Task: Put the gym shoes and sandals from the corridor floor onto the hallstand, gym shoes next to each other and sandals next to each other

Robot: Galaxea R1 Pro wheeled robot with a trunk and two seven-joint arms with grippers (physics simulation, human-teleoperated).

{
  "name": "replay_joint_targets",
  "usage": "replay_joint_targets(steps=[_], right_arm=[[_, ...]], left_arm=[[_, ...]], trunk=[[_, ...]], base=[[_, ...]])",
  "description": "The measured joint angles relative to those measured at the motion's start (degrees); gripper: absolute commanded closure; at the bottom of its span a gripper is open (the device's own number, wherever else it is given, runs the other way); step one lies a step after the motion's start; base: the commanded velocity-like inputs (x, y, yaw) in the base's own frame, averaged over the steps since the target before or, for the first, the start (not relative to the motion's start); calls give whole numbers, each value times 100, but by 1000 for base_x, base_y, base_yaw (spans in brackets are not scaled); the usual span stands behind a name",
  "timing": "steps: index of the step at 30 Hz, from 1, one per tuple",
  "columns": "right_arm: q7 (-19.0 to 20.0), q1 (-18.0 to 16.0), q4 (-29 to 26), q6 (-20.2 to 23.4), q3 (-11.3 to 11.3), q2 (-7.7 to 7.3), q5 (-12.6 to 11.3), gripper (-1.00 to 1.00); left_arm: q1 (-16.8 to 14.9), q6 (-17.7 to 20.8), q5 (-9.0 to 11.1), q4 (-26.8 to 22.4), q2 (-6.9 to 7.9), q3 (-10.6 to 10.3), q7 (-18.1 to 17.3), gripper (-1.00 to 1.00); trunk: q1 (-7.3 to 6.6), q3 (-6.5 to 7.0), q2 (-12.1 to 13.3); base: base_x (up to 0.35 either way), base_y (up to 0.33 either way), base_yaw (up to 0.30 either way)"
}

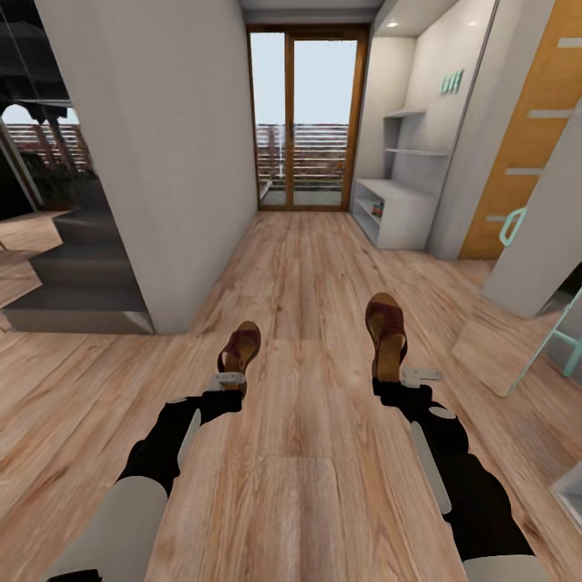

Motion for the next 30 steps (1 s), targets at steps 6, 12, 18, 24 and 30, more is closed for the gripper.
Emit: replay_joint_targets(steps=[6, 12, 18, 24, 30], right_arm=[[16, 0, 11, -12, 1, 0, 23, 100], [8, 0, -3, -13, 0, -5, 0, 100], [2, 0, -7, -12, -11, -9, -8, 100], [-3, 0, -19, -12, -19, -10, -9, 100], [-2, 0, -8, -13, -15, -9, -11, 100]], left_arm=[[0, -1, -10, -2, 1, -4, 5, 100], [-15, 15, 4, -315, -9, -50, 1, 100], [-10, 3, -4, -437, -10, -51, 13, 100], [-1, 1, 4, -442, -10, -49, 11, 100], [5, 0, 5, -444, -16, -56, 9, 100]], trunk=[[0, 0, 0], [0, 0, 0], [0, 0, 0], [0, 0, 0], [0, 0, 0]], base=[[348, 0, 0], [348, 0, 0], [348, 0, 0], [348, 0, 0], [347, 0, 0]])
